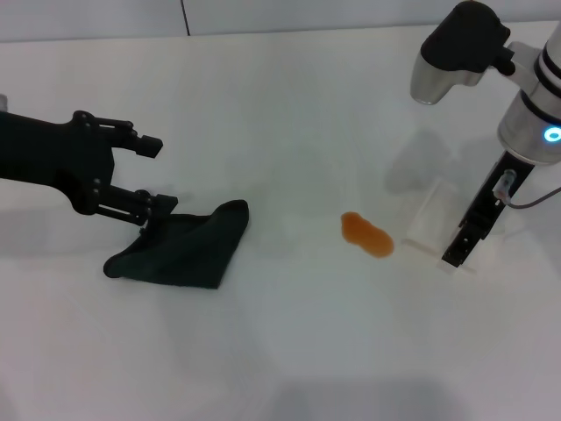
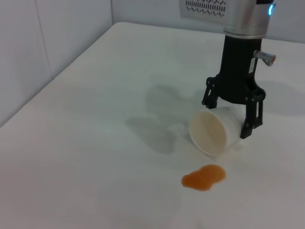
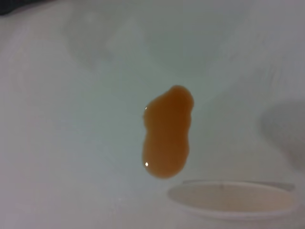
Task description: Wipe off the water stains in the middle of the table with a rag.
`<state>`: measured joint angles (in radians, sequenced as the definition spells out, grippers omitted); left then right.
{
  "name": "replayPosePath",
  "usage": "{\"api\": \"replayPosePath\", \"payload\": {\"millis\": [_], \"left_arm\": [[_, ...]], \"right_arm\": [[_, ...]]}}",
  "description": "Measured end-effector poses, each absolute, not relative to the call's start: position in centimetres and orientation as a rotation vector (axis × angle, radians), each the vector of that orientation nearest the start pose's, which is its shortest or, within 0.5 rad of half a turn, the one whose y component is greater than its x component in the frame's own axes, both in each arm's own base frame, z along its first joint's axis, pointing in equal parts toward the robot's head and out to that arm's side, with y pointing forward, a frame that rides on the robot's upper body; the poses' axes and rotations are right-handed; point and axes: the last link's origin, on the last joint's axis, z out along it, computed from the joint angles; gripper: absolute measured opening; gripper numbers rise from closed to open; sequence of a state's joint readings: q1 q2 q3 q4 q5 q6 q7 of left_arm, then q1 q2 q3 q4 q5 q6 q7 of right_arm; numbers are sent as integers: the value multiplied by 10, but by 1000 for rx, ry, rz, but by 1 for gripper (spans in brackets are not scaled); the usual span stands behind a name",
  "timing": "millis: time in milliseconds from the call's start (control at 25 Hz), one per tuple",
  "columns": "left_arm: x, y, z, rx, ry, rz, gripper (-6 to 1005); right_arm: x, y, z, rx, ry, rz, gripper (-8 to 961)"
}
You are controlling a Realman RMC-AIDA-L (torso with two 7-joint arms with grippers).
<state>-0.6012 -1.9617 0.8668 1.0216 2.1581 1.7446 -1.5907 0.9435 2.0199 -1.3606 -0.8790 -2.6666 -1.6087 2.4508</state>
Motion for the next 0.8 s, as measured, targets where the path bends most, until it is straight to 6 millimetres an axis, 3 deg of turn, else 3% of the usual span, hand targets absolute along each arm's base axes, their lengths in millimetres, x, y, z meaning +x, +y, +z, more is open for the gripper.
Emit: {"api": "replayPosePath", "payload": {"millis": [720,800], "left_arm": [[-223,352,63,-2970,-302,-182,834],[-223,351,63,-2970,-301,-183,833]], "right_arm": [[183,391,-22,-2692,855,-841,832],[184,391,-20,-2689,864,-808,794]]}}
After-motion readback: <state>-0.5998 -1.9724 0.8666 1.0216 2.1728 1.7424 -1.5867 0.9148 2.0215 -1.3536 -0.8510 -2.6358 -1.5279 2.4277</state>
